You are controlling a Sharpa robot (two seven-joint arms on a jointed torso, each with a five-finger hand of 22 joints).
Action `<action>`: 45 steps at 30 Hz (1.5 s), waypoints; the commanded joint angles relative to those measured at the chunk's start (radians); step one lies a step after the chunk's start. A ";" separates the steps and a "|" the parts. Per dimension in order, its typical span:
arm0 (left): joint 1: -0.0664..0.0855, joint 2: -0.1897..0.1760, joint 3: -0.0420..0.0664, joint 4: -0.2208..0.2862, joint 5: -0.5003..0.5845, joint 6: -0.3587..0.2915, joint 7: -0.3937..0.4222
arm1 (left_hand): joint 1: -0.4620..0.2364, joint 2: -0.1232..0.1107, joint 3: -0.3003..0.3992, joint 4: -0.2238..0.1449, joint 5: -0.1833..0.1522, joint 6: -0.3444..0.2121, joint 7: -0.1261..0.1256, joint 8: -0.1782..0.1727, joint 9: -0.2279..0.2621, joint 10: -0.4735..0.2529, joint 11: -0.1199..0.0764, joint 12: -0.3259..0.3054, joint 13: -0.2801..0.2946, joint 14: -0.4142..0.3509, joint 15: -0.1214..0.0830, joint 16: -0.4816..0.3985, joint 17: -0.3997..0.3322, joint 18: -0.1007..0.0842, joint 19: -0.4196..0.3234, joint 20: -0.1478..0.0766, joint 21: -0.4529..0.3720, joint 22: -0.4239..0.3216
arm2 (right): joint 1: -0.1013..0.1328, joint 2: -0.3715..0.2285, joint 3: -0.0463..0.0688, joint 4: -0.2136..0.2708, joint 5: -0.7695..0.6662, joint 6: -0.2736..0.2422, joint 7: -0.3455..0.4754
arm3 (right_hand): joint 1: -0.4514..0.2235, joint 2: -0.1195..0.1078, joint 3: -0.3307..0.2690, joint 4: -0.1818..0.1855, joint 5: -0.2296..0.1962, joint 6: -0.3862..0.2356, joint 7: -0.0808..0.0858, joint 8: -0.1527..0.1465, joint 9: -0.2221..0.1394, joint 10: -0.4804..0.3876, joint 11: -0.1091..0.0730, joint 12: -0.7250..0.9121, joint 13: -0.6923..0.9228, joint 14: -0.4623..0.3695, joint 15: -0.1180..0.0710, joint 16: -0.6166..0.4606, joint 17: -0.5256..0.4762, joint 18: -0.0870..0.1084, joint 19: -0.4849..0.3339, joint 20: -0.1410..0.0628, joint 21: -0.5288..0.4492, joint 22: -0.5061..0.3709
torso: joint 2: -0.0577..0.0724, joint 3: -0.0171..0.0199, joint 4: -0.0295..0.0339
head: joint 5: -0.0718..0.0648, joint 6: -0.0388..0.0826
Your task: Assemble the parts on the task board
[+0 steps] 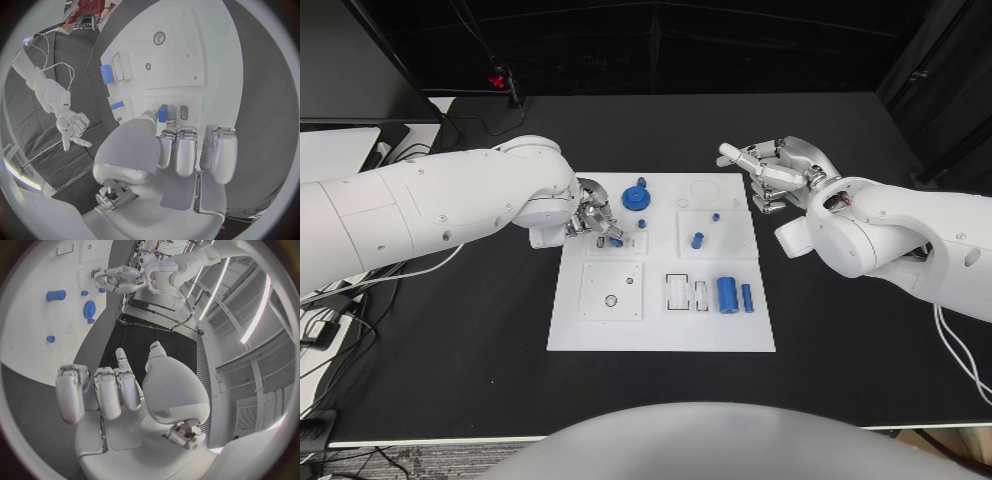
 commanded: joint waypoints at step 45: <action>-0.008 -0.037 -0.005 0.031 -0.040 -0.066 0.046 | -0.342 -0.003 -0.290 0.000 -0.494 -0.012 0.014 0.005 0.044 0.110 0.015 -0.005 0.261 0.103 0.019 0.001 0.263 -0.006 0.103 0.018 0.003 0.263 | 0.001 0.000 0.000 -0.003 0.018 0.011 0.006 | -0.006 0.006 -0.009 0.000 0.006 -0.004 -0.003 0.008 -0.001 0.108 -0.004 0.002 0.263 0.108 -0.001 0.002 0.263 -0.002 0.053 -0.002 -0.002 0.236 | -0.001 -0.0011 0.0012 | -0.008 0.000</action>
